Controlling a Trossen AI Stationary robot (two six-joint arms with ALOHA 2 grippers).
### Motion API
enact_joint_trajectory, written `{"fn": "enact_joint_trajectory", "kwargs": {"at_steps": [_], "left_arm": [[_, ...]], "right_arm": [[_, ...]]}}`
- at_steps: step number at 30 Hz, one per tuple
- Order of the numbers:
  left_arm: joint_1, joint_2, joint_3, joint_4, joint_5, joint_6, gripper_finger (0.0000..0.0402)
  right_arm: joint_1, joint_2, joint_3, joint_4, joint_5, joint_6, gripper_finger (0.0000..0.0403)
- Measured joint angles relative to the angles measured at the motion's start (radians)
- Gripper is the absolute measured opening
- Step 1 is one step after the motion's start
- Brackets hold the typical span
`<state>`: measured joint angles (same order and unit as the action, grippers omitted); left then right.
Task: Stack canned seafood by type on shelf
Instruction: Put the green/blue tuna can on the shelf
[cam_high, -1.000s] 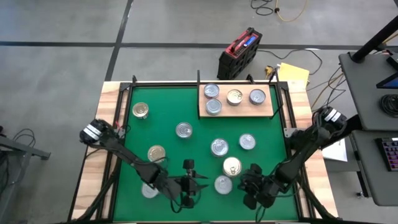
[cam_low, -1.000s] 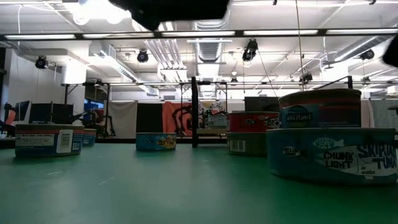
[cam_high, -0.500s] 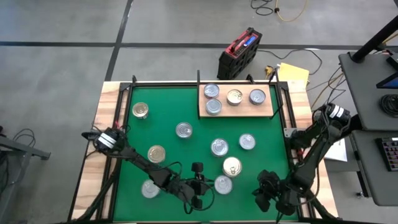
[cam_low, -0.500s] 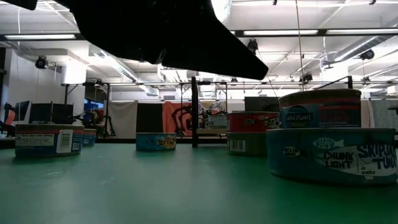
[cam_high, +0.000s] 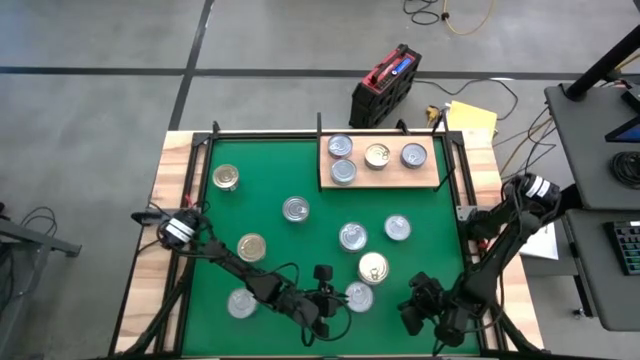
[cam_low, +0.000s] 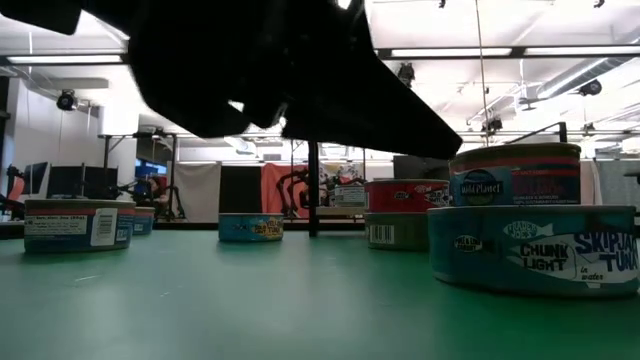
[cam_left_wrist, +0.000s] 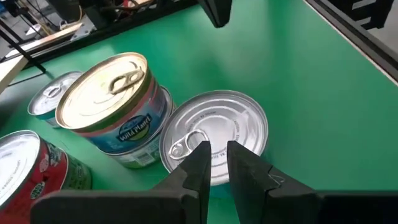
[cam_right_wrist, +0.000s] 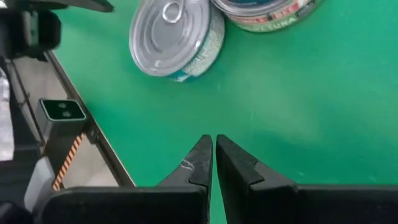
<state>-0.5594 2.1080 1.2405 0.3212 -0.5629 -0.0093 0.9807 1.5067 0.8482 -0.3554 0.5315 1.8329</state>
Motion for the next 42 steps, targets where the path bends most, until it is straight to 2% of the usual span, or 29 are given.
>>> {"fn": "enact_joint_trajectory", "kwargs": {"at_steps": [6,16,22,32,42], "left_arm": [[0.006,0.029,0.004,0.002,0.000,-0.028,0.0038],[0.005,0.032,0.002,0.019,-0.001,-0.034,0.0038],[0.005,0.033,-0.011,0.002,0.003,-0.035,0.0038],[0.005,0.033,-0.013,-0.018,0.004,-0.064,0.0038],[0.003,0.035,-0.023,-0.061,0.012,-0.094,0.0038]], "right_arm": [[-0.019,0.037,0.000,0.041,0.021,-0.012,0.0030],[-0.069,0.128,0.000,0.190,0.033,-0.055,0.0159],[-0.109,0.141,0.000,0.212,0.048,-0.096,0.0213],[-0.146,0.156,0.000,0.215,0.046,-0.106,0.0258],[-0.163,0.191,0.000,0.269,0.047,-0.107,0.0284]]}}
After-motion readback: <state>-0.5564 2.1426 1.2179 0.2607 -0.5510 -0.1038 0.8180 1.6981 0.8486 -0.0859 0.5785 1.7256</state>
